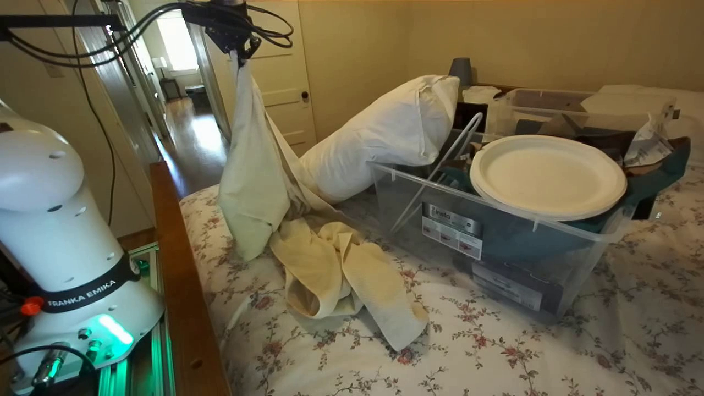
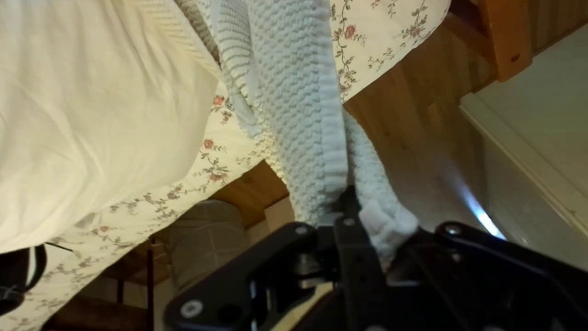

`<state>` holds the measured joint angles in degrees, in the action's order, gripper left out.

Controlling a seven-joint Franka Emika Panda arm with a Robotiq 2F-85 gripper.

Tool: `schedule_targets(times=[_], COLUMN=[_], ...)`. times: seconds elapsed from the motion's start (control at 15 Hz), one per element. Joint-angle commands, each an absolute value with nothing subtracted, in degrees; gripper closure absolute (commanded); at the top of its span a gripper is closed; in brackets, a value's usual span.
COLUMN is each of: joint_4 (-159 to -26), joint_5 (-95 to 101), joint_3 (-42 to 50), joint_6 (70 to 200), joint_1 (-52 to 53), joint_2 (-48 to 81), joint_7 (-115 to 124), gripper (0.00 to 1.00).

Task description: Unfold the towel

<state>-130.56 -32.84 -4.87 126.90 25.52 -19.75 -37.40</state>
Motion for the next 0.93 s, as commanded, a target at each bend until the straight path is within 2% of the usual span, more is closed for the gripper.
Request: schedule_targets(times=[0.0,0.2,0.27,0.67,0.73,0.87], joint_4=[-118.69,-109.89,-106.81,-89.18,-87.88,-87.22], joint_5=[-39.66,-42.17,-42.22,-42.15,-42.03,-41.29], joint_3=[-4.85,-4.11,-8.06,-16.56,-17.42,-18.57], joint_6=[129.28,127.7,127.03,125.8,125.35,123.03], joint_1=[25.92,26.31,22.41,17.18,16.61,15.42], joint_2=[-5.32,4.82,7.99,24.5,25.62,25.84], joint_7=[-52.02,-60.87,-62.51,-67.06,-66.47,-65.07], gripper=[0.96,0.96,0.96,0.94,0.69,0.64])
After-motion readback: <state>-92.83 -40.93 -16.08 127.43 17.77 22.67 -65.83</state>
